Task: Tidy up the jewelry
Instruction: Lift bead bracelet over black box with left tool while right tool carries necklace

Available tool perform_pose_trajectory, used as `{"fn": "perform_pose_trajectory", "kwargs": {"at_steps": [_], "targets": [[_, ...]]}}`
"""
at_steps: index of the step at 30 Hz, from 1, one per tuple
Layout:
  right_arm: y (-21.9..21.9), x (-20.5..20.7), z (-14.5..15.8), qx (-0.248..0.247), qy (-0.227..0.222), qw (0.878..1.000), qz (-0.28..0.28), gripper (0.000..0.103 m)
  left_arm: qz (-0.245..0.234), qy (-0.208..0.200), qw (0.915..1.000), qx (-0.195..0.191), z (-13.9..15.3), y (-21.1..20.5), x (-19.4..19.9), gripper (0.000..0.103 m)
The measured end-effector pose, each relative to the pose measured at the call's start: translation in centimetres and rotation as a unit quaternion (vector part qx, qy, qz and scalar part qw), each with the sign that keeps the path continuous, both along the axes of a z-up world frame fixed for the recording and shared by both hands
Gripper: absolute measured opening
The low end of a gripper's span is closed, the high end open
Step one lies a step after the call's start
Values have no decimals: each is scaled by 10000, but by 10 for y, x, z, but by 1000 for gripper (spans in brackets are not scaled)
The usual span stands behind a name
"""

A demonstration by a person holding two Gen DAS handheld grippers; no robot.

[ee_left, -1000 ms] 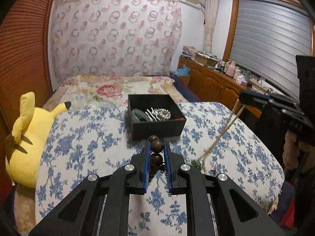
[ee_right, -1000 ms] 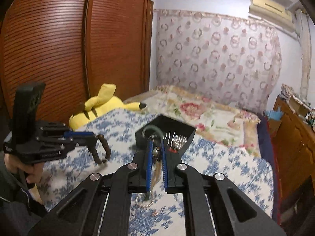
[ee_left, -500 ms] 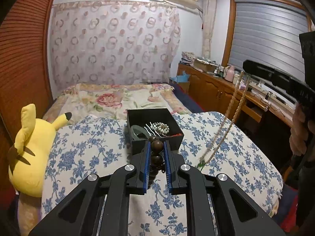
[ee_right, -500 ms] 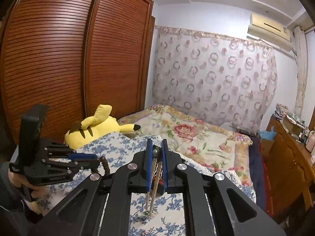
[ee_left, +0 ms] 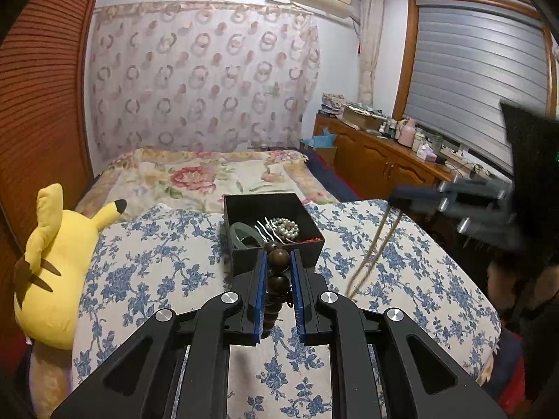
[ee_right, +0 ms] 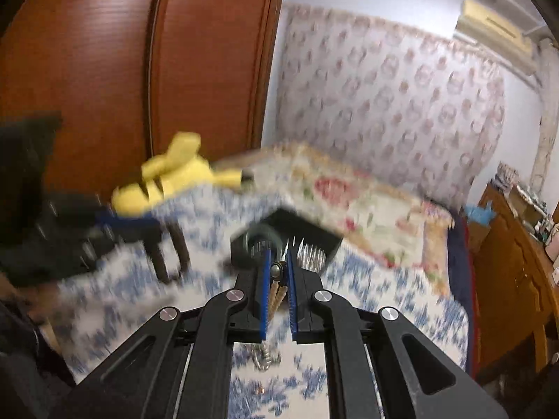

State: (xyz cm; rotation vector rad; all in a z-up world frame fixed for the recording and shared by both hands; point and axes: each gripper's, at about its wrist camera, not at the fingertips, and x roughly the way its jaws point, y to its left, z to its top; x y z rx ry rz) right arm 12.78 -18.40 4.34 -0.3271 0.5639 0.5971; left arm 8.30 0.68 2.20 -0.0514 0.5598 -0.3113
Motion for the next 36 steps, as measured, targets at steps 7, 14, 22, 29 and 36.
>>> {"fn": "perform_pose_trajectory", "kwargs": {"at_steps": [7,14,22,29,36], "targets": [[-4,-19,52,502,-641,9965,165,10,14,22,10000,-9,-3,0,-1,12],[-17,-33,98,762,-1112,9908,145,10,32,9,10000,-25,-3,1,-2,12],[-20,-26,99,692,-1099,9915,65,10,41,-57,10000,-21,4,3,0,12],[-16,-5,94,716,-1013,9923,39,10,-37,-282,9996,48,30,-2,17,12],[-4,32,95,712,-1011,9923,86,10,-72,-458,9989,65,52,-8,53,12]]}}
